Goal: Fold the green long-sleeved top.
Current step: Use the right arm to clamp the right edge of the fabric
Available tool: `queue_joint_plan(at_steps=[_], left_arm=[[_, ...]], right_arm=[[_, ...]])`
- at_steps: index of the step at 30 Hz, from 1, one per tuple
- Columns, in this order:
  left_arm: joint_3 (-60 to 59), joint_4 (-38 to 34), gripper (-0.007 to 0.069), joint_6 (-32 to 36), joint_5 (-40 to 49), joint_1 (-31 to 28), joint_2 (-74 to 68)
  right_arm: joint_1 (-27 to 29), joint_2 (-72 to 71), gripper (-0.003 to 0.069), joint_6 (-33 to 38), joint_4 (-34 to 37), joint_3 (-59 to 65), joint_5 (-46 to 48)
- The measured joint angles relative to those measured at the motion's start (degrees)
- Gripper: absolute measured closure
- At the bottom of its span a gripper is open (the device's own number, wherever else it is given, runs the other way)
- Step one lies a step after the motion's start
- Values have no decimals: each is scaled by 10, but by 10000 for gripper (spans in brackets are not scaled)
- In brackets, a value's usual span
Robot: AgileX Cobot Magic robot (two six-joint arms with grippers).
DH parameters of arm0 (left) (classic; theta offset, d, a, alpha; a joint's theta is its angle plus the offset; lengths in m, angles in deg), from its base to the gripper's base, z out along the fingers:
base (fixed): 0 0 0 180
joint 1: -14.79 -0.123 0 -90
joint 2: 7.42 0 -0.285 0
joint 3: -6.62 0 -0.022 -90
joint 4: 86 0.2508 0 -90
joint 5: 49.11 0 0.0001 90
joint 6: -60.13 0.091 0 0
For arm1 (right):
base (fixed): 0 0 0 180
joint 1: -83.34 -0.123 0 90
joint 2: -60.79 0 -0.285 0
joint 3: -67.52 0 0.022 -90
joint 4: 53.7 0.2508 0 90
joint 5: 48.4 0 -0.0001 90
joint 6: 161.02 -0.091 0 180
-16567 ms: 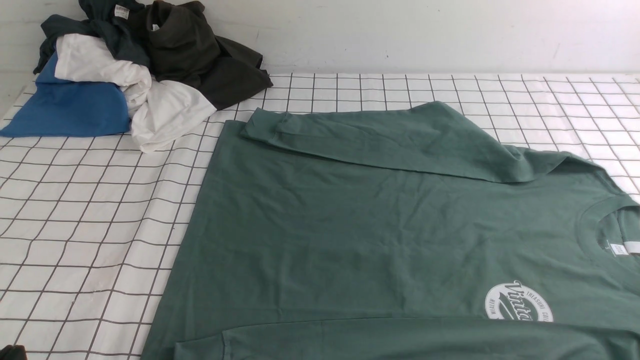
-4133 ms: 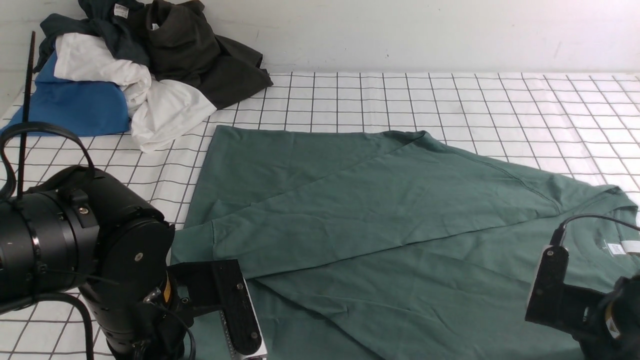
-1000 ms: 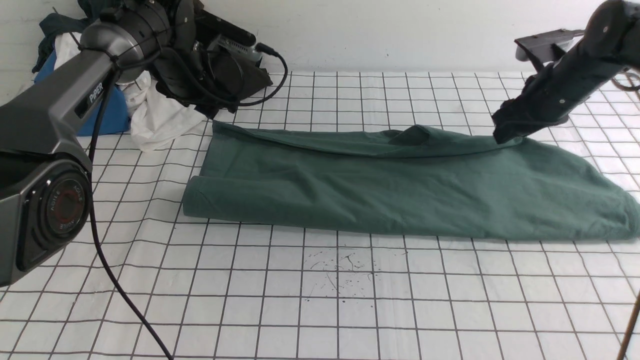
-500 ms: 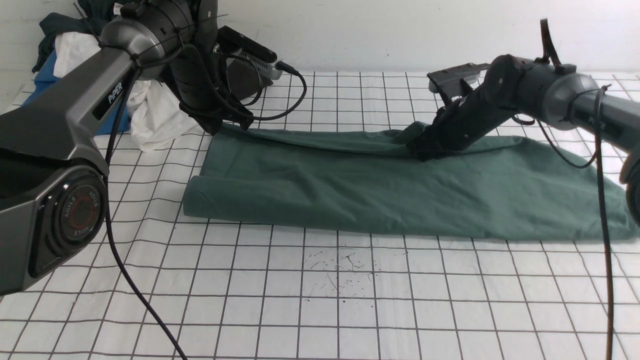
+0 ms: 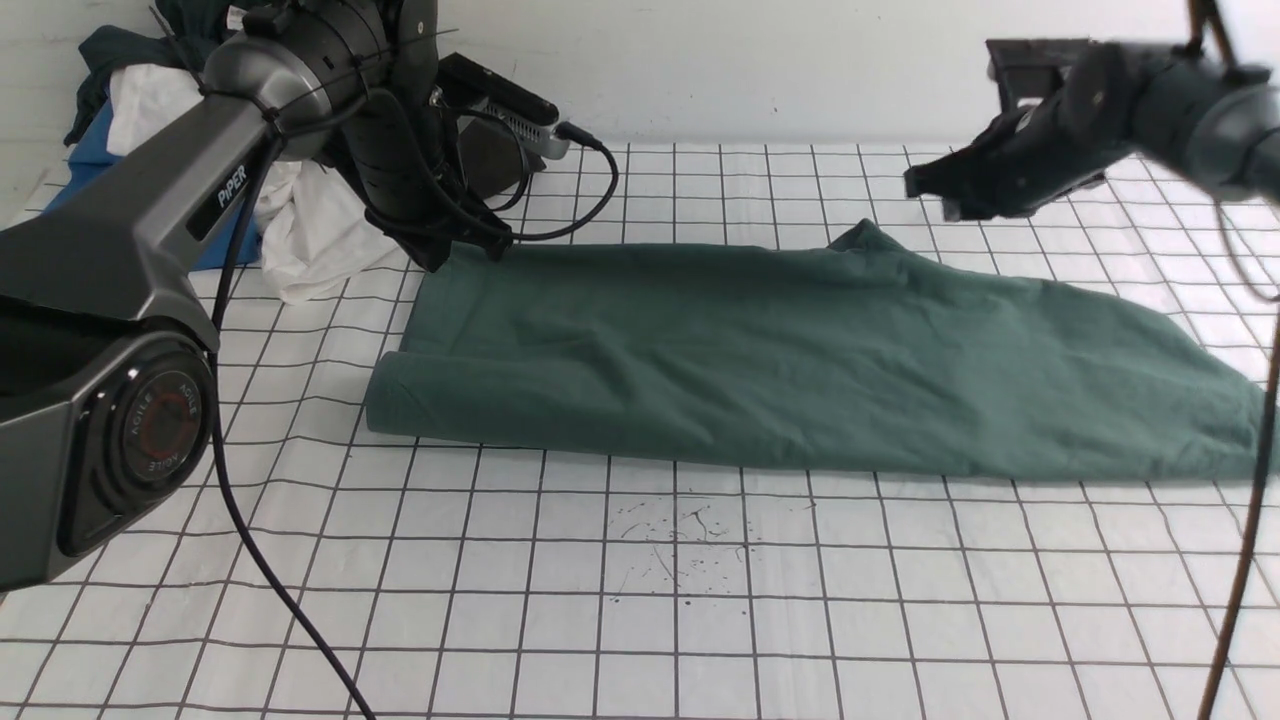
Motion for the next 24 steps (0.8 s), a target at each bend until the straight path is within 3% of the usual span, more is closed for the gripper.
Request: queue_joint_plan(at_steps=[4, 7, 16, 20, 22, 24], left_arm=[[0, -33, 632, -1, 1, 1, 11], [0, -62, 632, 4, 1, 9, 32], [0, -121, 632, 22, 2, 33, 98], [0, -124, 632, 23, 6, 33, 99], [0, -125, 632, 23, 9, 33, 98], [0, -125, 632, 23, 9, 33, 98]], right_arm=[[32, -79, 590, 0, -64, -8, 120], [70, -137, 590, 1, -73, 14, 178], [191, -251, 570, 20, 7, 249, 179], [212, -238, 509, 22, 28, 330, 139], [220, -212, 391, 23, 33, 373, 100], [221, -195, 324, 18, 33, 384, 73]])
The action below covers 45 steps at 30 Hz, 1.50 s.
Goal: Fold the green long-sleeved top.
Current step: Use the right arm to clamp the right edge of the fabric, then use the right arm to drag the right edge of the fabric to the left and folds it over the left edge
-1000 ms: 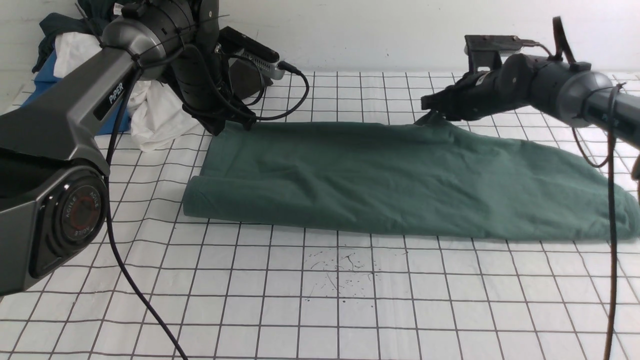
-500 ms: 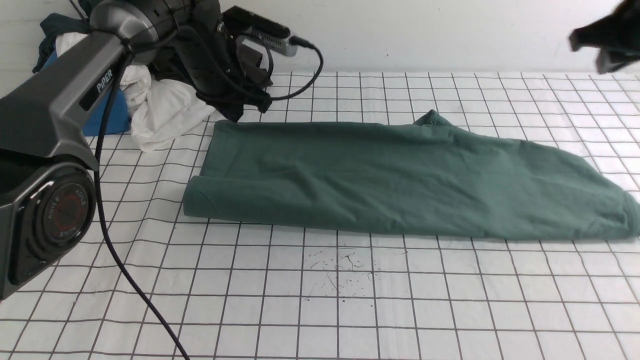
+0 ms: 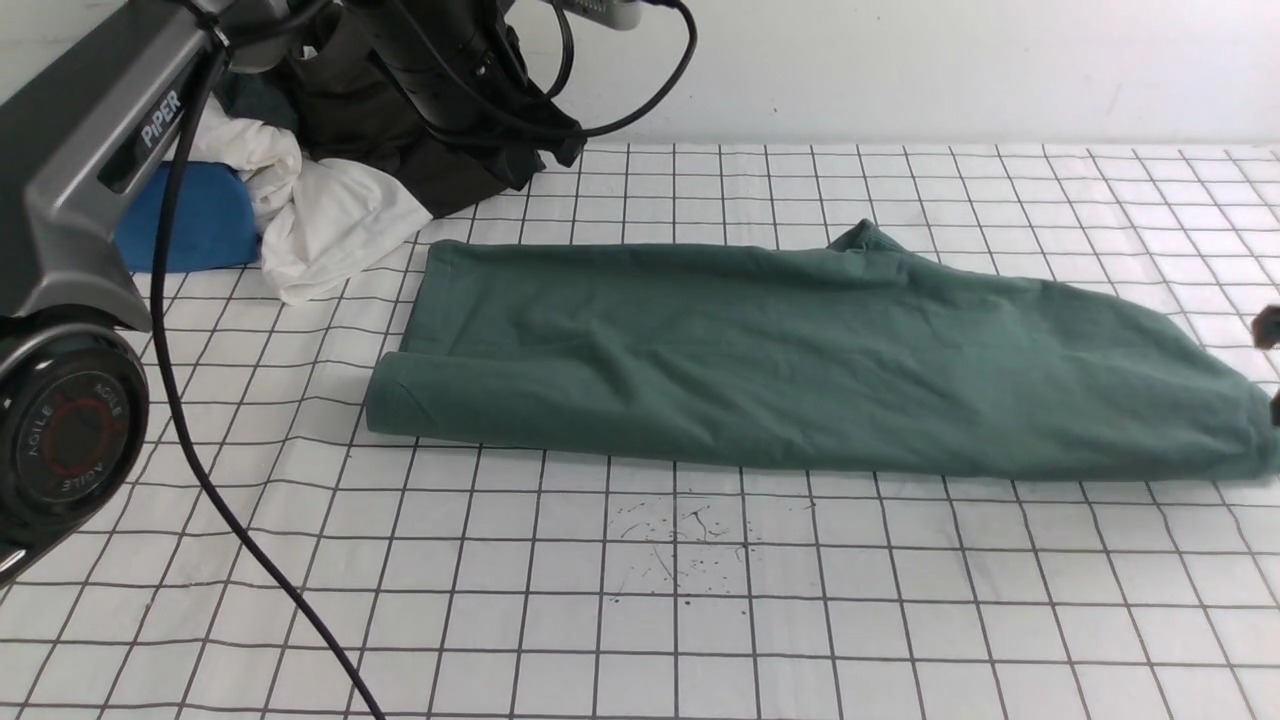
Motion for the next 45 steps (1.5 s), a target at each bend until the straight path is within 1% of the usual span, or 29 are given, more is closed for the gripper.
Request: queue_joint_plan(at_steps=[1, 2, 3, 6, 7, 8, 11, 12, 14, 16, 17, 19, 20, 21, 22, 23, 24, 26, 30, 33, 35, 37, 38, 39, 41, 42, 45], left_arm=[[0, 0, 632, 0, 0, 0, 0], [0, 0, 632, 0, 0, 0, 0], [0, 0, 632, 0, 0, 0, 0], [0, -2, 632, 0, 0, 0, 0], [0, -2, 632, 0, 0, 0, 0], [0, -3, 632, 1, 0, 0, 0], [0, -3, 632, 1, 0, 0, -1], [0, -3, 632, 1, 0, 0, -2], [0, -3, 632, 2, 0, 0, -2], [0, -2, 632, 2, 0, 0, -3], [0, -2, 632, 2, 0, 0, -3], [0, -2, 632, 2, 1, 0, -3], [0, -2, 632, 2, 1, 0, -3], [0, 0, 632, 2, 1, 0, -3], [0, 0, 632, 2, 1, 0, -3], [0, 0, 632, 3, 1, 0, -3], [0, 1, 632, 3, 1, 0, -2], [0, 2, 632, 4, 1, 0, 3], [0, 3, 632, 4, 1, 0, 19], [0, 3, 632, 4, 1, 0, 32], [0, 6, 632, 4, 1, 0, 43], [0, 12, 632, 4, 1, 0, 54], [0, 12, 632, 4, 2, 0, 55], [0, 22, 632, 4, 2, 0, 66], [0, 42, 632, 4, 3, 0, 83], [0, 45, 632, 4, 3, 0, 88], [0, 86, 632, -3, 4, 0, 132]], right_arm=[[1, 12, 266, -8, 0, 2, -19], [1, 14, 247, -11, 0, 2, -22], [0, 27, 184, -19, 1, 2, -46], [-7, 48, 90, -25, 8, 2, -83], [-8, 49, 86, -26, 9, 2, -84], [-15, 60, 67, -28, 9, 2, -91], [-35, 76, 72, -29, 7, 1, -96], [-39, 77, 81, -29, 3, 0, -97], [-48, 78, 124, -29, -4, -1, -99], [-54, 78, 203, -29, -9, -1, -101], [-55, 78, 213, -29, -10, -1, -101], [-62, 73, 374, -29, -18, -1, -101], [-64, 73, 388, -29, -20, -1, -101], [-66, 66, 505, -29, -35, 0, -96], [-66, 64, 533, -29, -40, 0, -96], [-65, 51, 603, -31, -64, 1, -89], [-65, 37, 631, -36, -85, 1, -84], [-64, 3, 652, -53, -131, 1, -77], [-62, -76, 655, -94, -229, -2, -66], [-68, -117, 655, -96, -245, -26, -48], [-84, -135, 655, -81, -232, -53, -34], [-119, -146, 655, -53, -198, -90, -22], [-123, -146, 655, -49, -194, -94, -21], [-162, -146, 655, -23, -159, -126, -18], [-220, -140, 655, 8, -113, -161, -18], [-226, -139, 655, 11, -109, -165, -18], [-336, -102, 655, 44, -38, -221, -25]])
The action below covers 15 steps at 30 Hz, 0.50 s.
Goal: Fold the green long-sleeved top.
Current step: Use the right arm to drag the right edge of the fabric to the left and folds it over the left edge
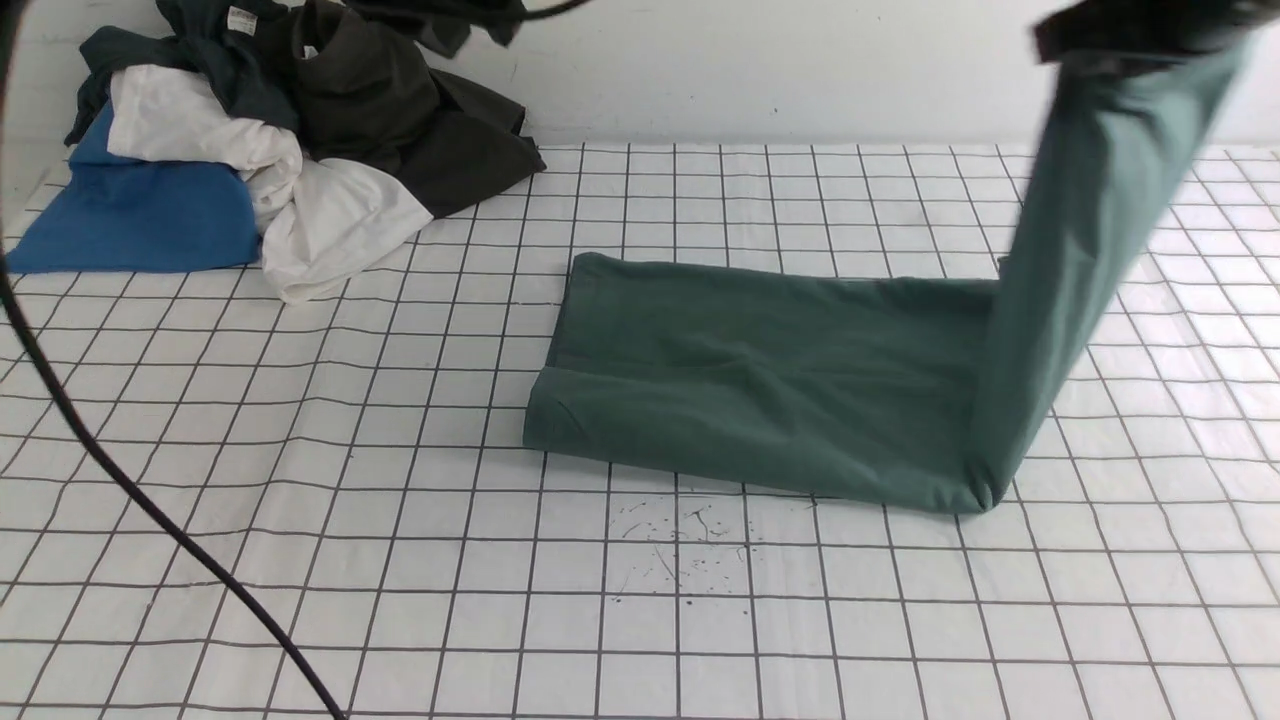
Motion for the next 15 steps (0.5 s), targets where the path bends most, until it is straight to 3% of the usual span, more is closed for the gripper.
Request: queue_joint_plan(at_steps=[8, 15], left_arm=[[0, 53, 632, -31, 3, -1, 100], [-38, 57, 632, -33, 3, -1, 153]], right_arm=[[-167, 160, 655, 9, 56, -92, -19], [-210, 259, 629, 9, 87, -128, -28]])
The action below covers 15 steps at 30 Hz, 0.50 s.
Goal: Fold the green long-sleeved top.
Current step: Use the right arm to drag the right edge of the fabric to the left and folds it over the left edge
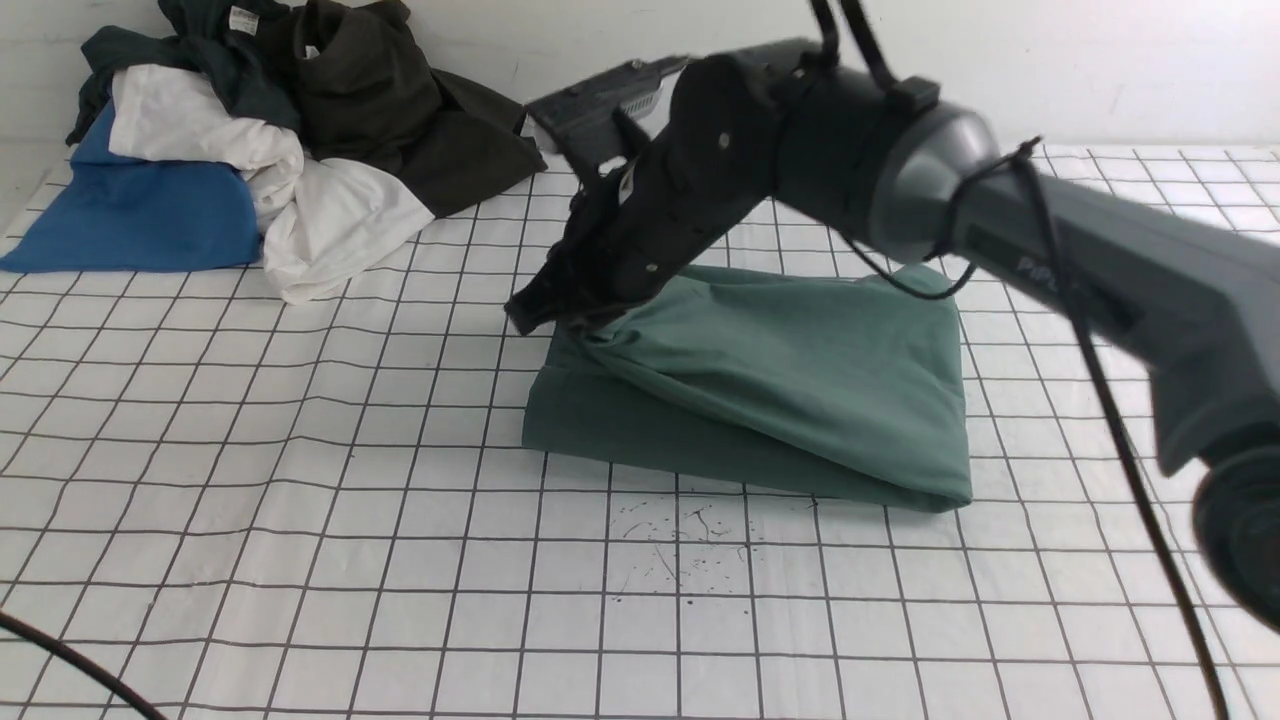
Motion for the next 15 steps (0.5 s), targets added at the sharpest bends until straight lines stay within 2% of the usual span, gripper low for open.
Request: queue_joint_plan(at_steps=[5, 6, 7, 8, 9, 12, 13, 15], left_arm=[[-87, 13, 632, 0, 0, 0, 16], [-106, 13, 632, 0, 0, 0, 16], [-113, 13, 632, 0, 0, 0, 16], [-134, 11, 632, 0, 0, 0, 14], [-146, 7, 632, 0, 0, 0, 14], [-170, -16, 632, 0, -1, 0, 10], [-171, -18, 632, 0, -1, 0, 9], [-179, -57, 632, 0, -9, 0, -3]], right_arm=[[2, 11, 411, 0, 50, -30, 11], [3, 7, 345, 0, 53, -45, 29], [4, 5, 324, 0, 53, -51, 32], [8, -5, 250, 0, 50, -78, 66], [12, -14, 214, 0, 41, -95, 90], [30, -43, 165, 0, -11, -140, 161], [34, -45, 165, 0, -16, -142, 168], [62, -68, 183, -1, -82, -155, 190]])
